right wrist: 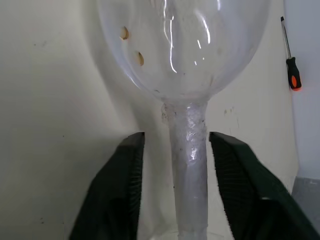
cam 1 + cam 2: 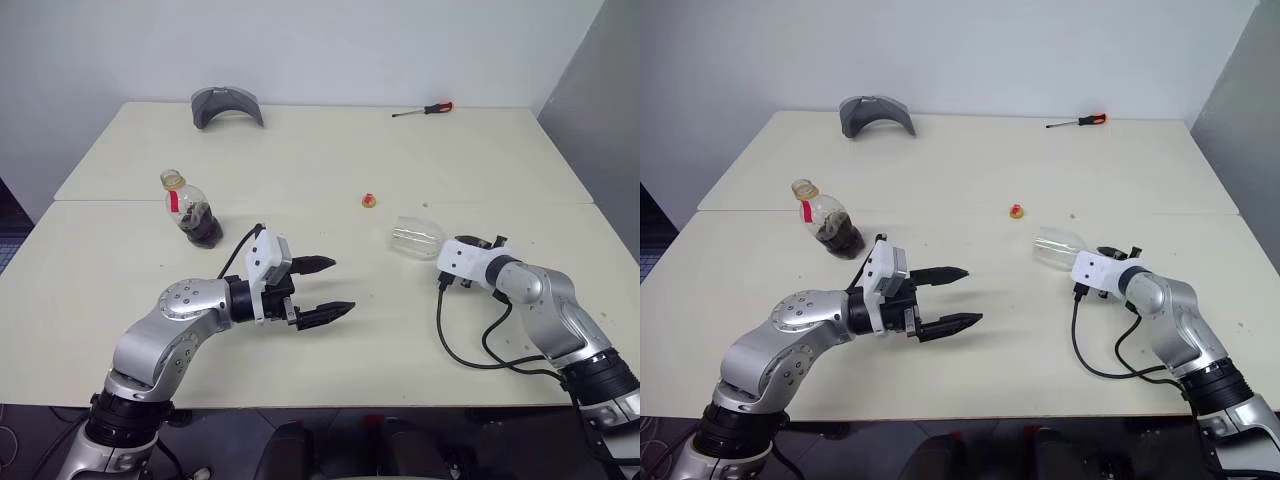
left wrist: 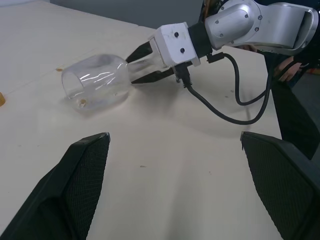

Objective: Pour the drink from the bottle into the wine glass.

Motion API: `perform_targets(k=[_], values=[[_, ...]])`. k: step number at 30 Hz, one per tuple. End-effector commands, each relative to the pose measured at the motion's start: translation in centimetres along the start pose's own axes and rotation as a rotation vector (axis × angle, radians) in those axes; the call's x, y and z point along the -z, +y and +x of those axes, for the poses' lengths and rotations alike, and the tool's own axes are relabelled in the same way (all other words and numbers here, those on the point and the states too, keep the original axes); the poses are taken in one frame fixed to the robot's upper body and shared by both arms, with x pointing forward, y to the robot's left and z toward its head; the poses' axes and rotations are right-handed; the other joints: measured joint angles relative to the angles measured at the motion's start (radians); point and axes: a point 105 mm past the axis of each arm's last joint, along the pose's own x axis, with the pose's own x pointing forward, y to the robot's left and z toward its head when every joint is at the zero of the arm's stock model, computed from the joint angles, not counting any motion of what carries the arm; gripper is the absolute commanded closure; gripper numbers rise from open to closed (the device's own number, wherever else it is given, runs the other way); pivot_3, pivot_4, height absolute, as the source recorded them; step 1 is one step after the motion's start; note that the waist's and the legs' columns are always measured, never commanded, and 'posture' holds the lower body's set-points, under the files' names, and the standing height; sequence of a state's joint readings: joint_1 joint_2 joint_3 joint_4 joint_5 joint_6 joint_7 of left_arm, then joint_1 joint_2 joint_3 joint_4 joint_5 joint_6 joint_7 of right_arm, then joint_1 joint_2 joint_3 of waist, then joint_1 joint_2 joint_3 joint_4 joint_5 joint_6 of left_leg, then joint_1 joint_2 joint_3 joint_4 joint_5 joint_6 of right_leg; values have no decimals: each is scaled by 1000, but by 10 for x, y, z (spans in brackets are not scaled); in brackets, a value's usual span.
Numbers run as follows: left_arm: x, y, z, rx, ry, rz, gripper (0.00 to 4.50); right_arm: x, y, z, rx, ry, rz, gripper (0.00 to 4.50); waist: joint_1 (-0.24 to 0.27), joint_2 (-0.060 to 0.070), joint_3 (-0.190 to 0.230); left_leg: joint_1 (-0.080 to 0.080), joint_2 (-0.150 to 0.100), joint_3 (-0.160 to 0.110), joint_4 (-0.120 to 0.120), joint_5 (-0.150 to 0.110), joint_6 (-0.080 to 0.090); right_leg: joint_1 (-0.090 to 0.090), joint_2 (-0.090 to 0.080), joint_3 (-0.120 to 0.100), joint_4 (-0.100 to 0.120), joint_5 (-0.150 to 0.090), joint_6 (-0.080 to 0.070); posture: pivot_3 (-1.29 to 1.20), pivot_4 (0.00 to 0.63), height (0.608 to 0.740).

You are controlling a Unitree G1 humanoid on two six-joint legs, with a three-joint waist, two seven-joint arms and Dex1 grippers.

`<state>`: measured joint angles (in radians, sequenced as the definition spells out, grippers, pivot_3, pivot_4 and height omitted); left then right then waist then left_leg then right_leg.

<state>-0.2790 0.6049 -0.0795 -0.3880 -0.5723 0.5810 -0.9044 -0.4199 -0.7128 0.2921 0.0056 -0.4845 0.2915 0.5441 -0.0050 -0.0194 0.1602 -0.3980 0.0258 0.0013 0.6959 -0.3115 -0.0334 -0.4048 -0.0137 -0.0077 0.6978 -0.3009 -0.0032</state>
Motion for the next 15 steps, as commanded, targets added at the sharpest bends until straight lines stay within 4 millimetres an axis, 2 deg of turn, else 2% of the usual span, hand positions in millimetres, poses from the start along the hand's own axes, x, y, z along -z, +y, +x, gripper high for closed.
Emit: perform_targets(k=[1,2,3,12,14,15], values=[[-7,0,-2,-5,-18,29,0,-6,-14,-2,43,-20,-14,3829,0,0,0,0,0,0,0,0,0,0,0,0,0,0,0,0,150,740],[-7,0,-2,-6,-18,28,0,-5,-15,-2,49,-18,-19,4194,0,0,0,0,0,0,0,0,0,0,0,0,0,0,0,0,150,740],[-7,0,-2,-6,-18,27,0,-5,-16,-2,53,-17,-21,4356,0,0,0,0,0,0,0,0,0,0,0,0,0,0,0,0,150,740],[-7,0,-2,-8,-16,24,0,-11,-33,-2,113,-37,-48,4352,0,0,0,0,0,0,0,0,0,0,0,0,0,0,0,0,150,740],[-7,0,-2,-14,-17,15,0,-32,-41,1,142,-134,52,4352,-2,0,0,0,0,0,0,0,0,0,0,0,0,0,0,0,150,740],[-6,1,-2,-21,-19,7,0,-44,-48,3,168,-195,160,4352,-5,0,0,0,0,0,0,0,0,0,0,0,0,0,0,0,150,740]])
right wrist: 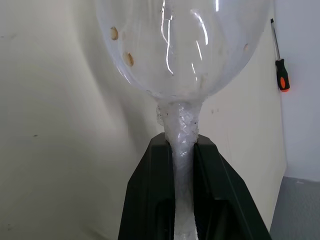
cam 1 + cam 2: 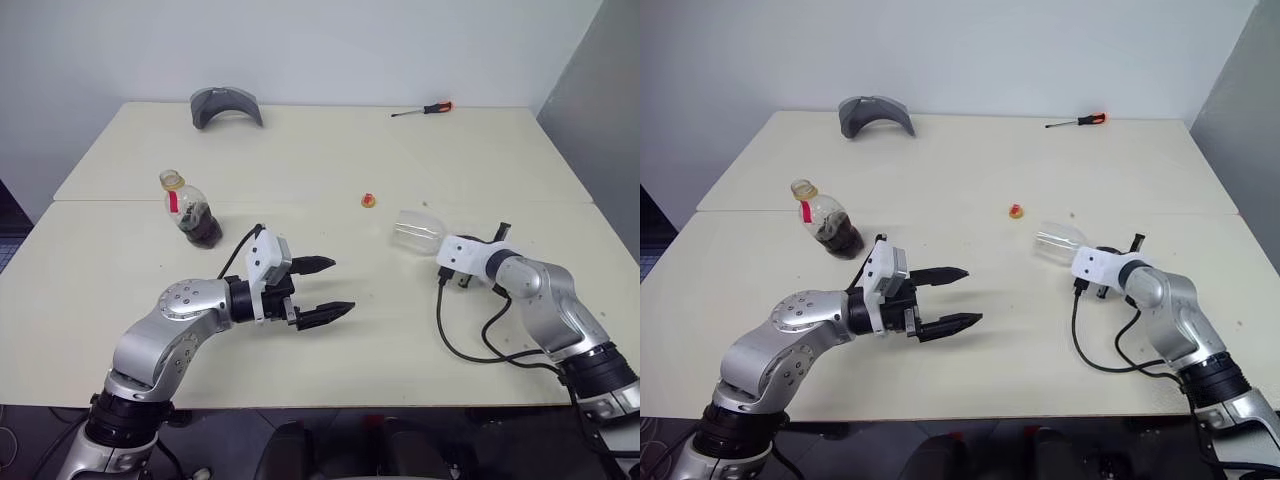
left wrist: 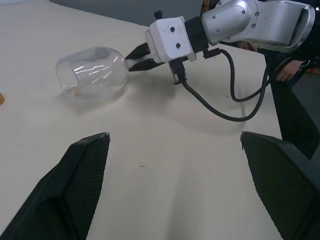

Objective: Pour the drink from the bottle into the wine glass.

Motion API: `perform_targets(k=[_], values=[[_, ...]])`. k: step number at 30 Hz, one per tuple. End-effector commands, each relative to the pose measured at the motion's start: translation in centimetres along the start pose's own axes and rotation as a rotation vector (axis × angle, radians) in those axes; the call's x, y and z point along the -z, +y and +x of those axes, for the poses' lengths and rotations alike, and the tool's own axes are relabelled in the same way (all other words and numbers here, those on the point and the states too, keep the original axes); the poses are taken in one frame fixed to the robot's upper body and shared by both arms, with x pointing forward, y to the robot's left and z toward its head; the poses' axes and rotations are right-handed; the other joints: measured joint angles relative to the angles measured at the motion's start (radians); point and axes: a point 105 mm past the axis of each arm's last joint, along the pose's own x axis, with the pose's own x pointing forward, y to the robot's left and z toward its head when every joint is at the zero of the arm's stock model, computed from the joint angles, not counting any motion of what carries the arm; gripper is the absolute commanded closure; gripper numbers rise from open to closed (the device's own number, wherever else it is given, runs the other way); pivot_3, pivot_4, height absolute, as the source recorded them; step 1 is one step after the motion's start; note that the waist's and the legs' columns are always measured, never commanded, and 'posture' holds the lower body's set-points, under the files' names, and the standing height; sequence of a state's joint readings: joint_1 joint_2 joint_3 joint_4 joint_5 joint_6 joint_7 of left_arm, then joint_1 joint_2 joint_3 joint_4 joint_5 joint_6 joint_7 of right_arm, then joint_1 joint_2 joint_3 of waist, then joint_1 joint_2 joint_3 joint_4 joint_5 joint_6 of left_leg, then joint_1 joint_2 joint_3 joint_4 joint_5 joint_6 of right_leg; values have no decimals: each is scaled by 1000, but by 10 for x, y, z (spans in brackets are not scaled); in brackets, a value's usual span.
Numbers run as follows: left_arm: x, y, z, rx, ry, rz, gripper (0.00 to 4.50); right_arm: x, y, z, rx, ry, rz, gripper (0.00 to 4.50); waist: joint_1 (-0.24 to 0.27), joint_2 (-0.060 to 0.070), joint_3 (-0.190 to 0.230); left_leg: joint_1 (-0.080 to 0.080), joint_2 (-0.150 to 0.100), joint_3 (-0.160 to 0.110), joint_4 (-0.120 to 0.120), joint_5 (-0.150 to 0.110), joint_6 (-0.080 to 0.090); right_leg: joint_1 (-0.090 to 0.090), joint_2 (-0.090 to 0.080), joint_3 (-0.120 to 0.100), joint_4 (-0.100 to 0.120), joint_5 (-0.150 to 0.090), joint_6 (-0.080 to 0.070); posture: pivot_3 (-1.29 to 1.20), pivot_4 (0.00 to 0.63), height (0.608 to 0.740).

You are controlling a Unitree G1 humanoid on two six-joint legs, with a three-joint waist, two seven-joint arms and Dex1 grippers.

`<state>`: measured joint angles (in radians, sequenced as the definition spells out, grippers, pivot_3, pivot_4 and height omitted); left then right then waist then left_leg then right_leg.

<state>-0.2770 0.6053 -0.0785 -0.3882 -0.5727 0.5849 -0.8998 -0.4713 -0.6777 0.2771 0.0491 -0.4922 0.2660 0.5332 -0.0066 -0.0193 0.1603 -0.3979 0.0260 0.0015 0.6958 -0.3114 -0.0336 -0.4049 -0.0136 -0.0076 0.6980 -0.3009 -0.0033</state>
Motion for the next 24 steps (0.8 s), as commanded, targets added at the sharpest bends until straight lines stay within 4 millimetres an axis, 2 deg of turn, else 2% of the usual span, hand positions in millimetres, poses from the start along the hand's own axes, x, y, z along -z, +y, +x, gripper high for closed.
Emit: perform_targets(k=[1,3,5,9,12,16,19,24], values=[[-7,1,-2,-28,-25,0,0,-48,-43,1,168,-227,296,4352,-10,0,0,0,0,0,0,0,0,0,0,0,0,0,0,0,150,740],[-8,2,-3,-53,-32,-21,0,-70,-53,4,184,-356,602,4352,-20,0,0,0,2,0,0,0,0,0,1,0,1,0,0,0,150,740],[-9,3,-5,-74,-35,-36,0,-86,-58,5,165,-446,822,4352,-21,0,0,0,2,-1,0,0,0,0,1,0,1,0,0,0,150,740],[-9,3,-11,-124,-37,-73,0,-124,-60,9,24,-602,1113,4352,-19,0,0,-1,1,-1,0,0,0,0,-1,-1,1,0,0,0,150,740],[-7,-2,-18,-171,-33,-87,0,-143,-56,14,-43,-660,1201,4352,-20,0,0,-1,0,-1,0,0,0,0,-1,-1,1,0,0,0,150,740],[-7,-8,-25,-210,-24,-99,0,-163,-49,23,-77,-704,1221,4352,-21,1,0,0,0,-1,0,0,0,-1,-1,-1,1,0,0,0,150,740],[-7,-9,-35,-267,-15,-103,0,-189,-33,31,-152,-759,1237,4352,-24,1,0,0,0,0,0,0,0,-1,-1,-1,1,0,0,0,150,740],[-9,-12,-51,-373,-29,-119,0,-218,-4,42,-210,-829,1219,4352,-27,1,0,0,1,0,-2,0,0,-1,-1,-1,2,0,0,0,150,740]])
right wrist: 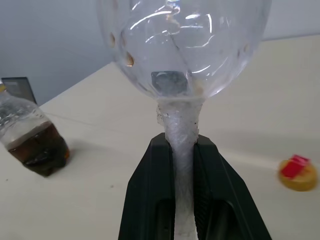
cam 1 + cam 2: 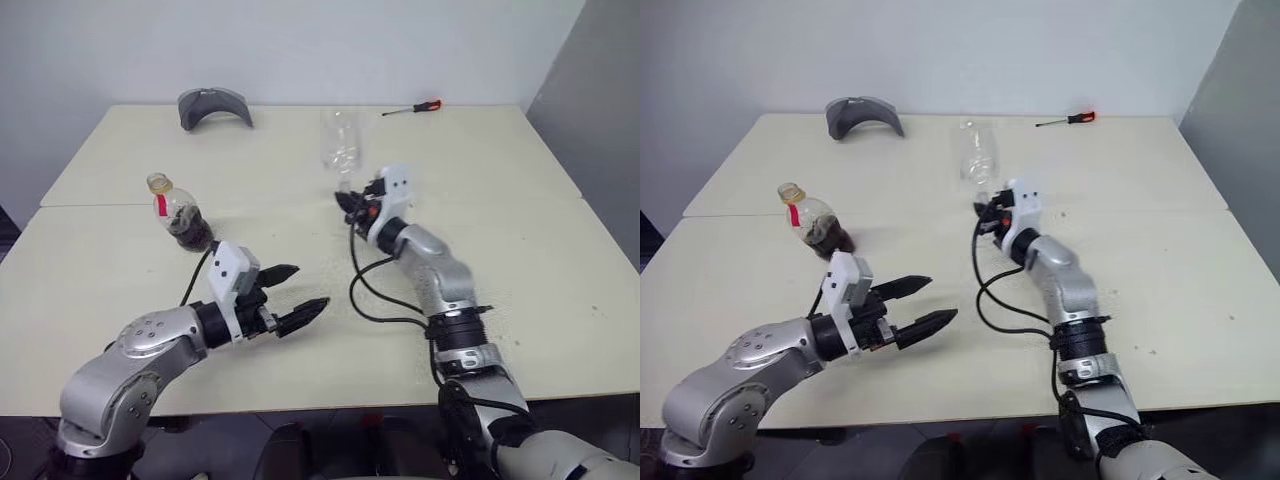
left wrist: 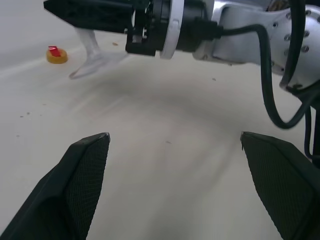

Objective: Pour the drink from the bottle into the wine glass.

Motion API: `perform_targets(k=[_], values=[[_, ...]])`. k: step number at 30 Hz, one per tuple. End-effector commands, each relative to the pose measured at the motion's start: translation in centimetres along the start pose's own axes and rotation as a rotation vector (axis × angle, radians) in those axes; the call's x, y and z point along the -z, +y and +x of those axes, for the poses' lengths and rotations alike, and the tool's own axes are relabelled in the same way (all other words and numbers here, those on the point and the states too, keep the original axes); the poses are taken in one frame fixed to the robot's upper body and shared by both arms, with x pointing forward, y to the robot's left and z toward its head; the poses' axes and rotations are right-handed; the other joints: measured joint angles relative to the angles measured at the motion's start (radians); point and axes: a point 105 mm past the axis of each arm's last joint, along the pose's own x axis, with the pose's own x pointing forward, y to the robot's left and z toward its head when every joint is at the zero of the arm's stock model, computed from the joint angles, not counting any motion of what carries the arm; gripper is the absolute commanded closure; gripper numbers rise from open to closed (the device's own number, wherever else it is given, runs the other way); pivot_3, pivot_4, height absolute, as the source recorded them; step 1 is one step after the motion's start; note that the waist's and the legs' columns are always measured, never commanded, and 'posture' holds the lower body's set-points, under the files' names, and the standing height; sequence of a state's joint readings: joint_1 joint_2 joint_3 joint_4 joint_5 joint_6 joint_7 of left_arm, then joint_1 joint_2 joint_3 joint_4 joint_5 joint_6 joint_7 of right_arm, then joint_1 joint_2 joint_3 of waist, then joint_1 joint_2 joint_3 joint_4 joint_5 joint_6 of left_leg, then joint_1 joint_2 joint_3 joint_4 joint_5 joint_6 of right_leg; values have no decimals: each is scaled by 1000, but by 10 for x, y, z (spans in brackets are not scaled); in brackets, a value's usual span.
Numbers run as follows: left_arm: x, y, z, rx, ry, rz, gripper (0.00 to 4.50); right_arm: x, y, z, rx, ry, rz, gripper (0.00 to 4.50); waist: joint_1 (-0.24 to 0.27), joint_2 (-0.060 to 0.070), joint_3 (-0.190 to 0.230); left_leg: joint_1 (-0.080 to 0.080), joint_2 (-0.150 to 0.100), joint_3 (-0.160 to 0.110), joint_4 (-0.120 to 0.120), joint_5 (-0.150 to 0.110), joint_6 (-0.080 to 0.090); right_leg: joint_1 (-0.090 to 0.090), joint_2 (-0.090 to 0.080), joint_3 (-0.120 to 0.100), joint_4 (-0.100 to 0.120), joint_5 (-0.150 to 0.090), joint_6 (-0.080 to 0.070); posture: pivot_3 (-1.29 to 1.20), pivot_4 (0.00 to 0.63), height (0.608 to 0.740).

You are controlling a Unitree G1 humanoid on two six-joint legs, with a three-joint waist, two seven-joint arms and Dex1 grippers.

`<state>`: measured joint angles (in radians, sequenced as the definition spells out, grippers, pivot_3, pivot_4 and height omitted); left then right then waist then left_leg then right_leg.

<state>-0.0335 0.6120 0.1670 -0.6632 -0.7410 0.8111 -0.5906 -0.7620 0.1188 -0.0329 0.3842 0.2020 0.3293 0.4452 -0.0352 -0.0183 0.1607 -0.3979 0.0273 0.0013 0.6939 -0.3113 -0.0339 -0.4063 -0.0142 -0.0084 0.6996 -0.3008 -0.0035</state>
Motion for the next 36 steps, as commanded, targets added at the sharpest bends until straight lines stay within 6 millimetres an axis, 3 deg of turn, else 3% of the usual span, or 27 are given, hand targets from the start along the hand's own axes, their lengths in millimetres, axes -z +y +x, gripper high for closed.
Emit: perform_targets(k=[1,5,12,21,25,29,36], values=[[-14,-3,-16,-90,-55,24,0,-3,27,12,-101,-107,-59,4352,2,0,0,0,0,0,0,0,0,0,0,0,0,0,0,0,150,740],[-13,10,-37,-323,-88,21,0,12,55,18,-184,-161,-99,4352,5,0,0,0,-1,0,1,0,0,1,-1,0,-1,0,0,0,150,740],[-4,18,-54,-537,-115,-29,0,12,62,19,-195,-226,-34,4352,5,-1,0,0,-1,0,1,0,0,1,-1,0,-1,0,0,0,150,740],[-2,12,-42,-526,-148,-55,0,62,31,8,-57,-117,34,4352,8,-1,-1,0,-1,0,1,0,0,2,-1,0,-1,0,0,0,150,740],[-6,14,-37,-504,-157,-46,0,82,27,4,-41,-14,-42,4352,7,-1,-2,1,-1,0,1,0,0,2,-1,0,-1,0,0,0,150,740],[-7,15,-35,-494,-157,-41,0,83,21,-3,-40,19,-108,4352,7,-1,-4,2,-1,0,0,0,0,3,-1,0,-1,0,0,0,150,740],[-10,17,-35,-497,-170,-38,0,77,-2,-33,-35,59,-212,4352,10,-2,-6,2,-1,0,0,0,0,3,-1,0,-2,0,0,0,150,740]])
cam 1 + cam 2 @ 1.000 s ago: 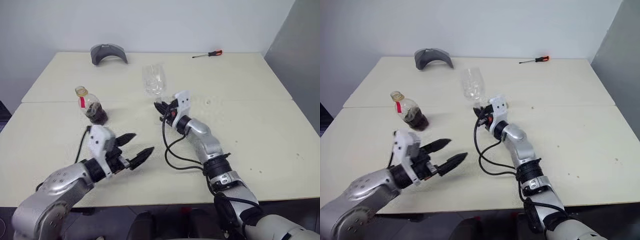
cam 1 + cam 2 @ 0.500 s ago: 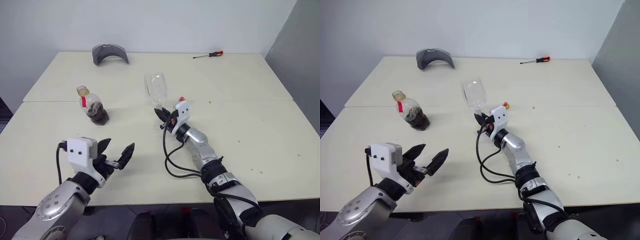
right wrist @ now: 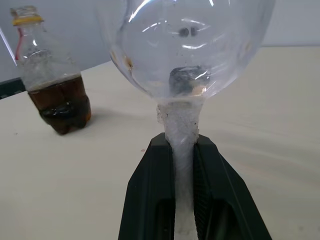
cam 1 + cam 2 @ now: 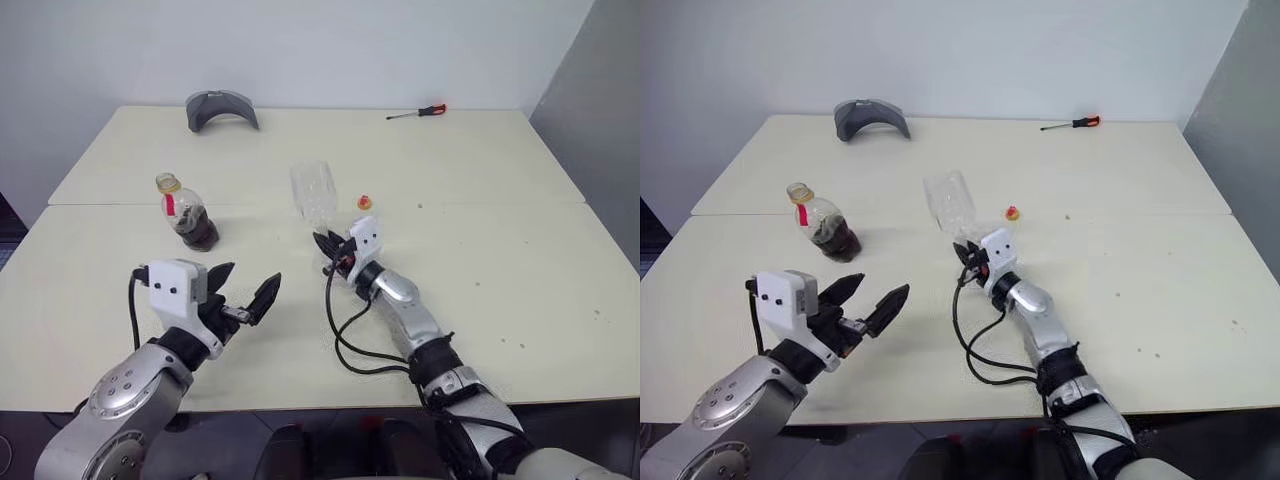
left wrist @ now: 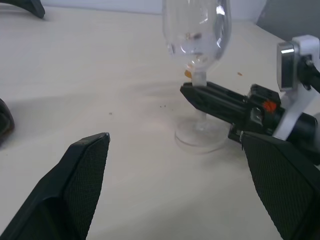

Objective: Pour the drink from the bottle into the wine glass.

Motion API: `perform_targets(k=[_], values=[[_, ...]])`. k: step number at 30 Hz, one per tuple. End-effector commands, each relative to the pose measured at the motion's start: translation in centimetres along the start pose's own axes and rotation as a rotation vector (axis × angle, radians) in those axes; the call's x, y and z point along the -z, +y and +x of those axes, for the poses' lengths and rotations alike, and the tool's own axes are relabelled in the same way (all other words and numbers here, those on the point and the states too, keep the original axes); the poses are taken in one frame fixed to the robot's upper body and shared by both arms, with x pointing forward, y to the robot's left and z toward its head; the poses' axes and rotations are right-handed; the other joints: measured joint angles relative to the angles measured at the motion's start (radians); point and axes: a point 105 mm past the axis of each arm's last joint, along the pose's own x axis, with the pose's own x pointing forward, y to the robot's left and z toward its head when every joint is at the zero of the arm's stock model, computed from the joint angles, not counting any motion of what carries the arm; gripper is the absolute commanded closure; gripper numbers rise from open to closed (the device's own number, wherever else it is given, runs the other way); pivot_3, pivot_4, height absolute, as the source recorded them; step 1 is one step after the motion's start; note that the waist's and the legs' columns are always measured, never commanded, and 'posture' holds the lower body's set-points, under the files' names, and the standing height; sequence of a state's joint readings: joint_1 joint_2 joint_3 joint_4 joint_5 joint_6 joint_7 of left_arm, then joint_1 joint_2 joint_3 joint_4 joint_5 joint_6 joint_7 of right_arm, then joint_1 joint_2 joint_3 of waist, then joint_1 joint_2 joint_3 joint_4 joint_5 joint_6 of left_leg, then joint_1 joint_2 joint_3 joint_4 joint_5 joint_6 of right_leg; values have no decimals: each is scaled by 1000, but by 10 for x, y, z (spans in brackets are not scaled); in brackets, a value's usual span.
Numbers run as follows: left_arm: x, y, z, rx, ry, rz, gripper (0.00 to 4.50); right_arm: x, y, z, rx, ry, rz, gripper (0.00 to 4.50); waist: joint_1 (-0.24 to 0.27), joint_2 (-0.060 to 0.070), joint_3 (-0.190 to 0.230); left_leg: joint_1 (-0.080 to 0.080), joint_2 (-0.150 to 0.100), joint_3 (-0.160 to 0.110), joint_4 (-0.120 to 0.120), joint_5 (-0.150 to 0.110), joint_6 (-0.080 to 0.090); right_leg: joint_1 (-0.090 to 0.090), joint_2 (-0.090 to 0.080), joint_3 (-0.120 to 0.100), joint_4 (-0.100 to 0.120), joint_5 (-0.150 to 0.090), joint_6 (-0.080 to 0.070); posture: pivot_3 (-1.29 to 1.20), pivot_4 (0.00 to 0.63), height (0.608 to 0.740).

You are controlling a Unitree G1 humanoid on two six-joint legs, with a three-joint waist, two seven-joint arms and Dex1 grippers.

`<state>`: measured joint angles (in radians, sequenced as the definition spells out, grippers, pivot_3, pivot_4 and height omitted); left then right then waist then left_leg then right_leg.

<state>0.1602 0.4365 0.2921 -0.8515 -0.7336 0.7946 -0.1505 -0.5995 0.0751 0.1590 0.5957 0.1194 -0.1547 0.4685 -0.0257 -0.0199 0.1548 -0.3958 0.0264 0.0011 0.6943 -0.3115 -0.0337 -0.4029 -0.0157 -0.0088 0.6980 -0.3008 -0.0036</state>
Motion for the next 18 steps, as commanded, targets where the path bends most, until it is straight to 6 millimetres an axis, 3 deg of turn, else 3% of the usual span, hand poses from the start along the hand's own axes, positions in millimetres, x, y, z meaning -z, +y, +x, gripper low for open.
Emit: perform_targets(k=[1,9,15,18], values=[[-11,-3,-1,12,-54,21,0,12,-9,-15,10,77,-18,4352,1,0,0,0,0,0,0,0,0,0,0,0,0,0,0,0,150,740],[-13,-2,1,12,-57,30,0,-1,-13,-4,16,74,-36,4352,1,0,0,0,0,0,0,0,0,0,0,0,0,0,0,0,150,740],[-16,2,2,-6,-71,40,0,-28,-11,20,30,-28,-15,4352,-2,0,0,0,0,0,0,0,0,0,0,0,0,0,0,0,150,740],[-16,14,0,-63,-72,55,0,-40,-8,34,27,-70,-29,4352,-4,1,1,0,0,0,-1,0,0,-1,1,0,0,0,0,0,150,740]])
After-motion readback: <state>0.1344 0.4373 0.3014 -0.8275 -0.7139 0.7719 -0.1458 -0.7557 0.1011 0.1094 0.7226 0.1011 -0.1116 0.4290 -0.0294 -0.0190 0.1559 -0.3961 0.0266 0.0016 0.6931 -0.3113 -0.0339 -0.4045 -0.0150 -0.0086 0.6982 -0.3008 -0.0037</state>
